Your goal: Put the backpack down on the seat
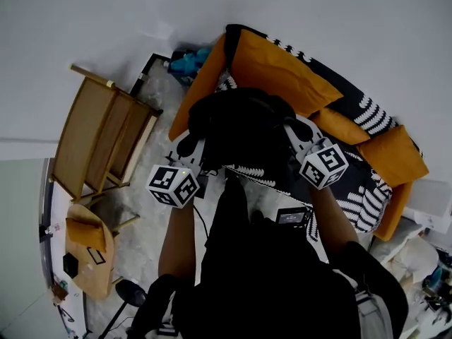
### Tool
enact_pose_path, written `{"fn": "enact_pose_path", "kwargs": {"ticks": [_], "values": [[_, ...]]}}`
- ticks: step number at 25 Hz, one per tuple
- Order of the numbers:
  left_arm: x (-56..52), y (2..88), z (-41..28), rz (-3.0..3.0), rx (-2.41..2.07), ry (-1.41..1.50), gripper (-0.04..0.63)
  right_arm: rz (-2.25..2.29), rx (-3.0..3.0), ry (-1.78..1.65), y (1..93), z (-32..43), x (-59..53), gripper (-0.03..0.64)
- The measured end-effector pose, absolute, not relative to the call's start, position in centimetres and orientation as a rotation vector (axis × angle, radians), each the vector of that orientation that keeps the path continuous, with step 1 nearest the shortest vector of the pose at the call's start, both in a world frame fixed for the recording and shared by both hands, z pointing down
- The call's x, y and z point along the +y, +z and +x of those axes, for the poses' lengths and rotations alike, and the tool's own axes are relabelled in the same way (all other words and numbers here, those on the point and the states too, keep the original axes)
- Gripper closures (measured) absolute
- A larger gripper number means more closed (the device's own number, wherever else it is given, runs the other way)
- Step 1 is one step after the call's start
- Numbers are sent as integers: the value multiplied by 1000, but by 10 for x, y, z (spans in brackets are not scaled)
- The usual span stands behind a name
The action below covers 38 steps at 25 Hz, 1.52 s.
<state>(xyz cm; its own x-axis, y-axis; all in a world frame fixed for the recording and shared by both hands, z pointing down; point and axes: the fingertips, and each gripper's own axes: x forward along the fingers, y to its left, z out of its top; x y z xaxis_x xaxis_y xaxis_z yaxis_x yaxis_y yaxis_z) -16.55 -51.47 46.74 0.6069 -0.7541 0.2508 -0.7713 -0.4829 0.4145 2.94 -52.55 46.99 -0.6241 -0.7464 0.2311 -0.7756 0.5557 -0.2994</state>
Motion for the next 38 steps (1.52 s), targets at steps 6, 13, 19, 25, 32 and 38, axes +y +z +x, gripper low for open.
{"fn": "enact_pose_path", "kwargs": {"ticks": [6,13,19,25,32,38], "values": [[-551,503,-168,2301,-1186,81,563,1324,-2670,644,504,27,-556,572],[-587,543,-168,2277,-1176,138,563,1326,-2612,703,541,27,-592,572],[-614,577,-168,2241,-1179,192,563,1324,-2567,730,573,27,-621,572],[-633,599,-164,2227,-1141,206,563,1365,-2538,776,599,31,-647,572],[-661,616,-166,2223,-1149,240,563,1377,-2526,761,617,28,-682,572],[-688,653,-174,2123,-1201,335,561,1413,-2431,729,650,19,-709,572]]}}
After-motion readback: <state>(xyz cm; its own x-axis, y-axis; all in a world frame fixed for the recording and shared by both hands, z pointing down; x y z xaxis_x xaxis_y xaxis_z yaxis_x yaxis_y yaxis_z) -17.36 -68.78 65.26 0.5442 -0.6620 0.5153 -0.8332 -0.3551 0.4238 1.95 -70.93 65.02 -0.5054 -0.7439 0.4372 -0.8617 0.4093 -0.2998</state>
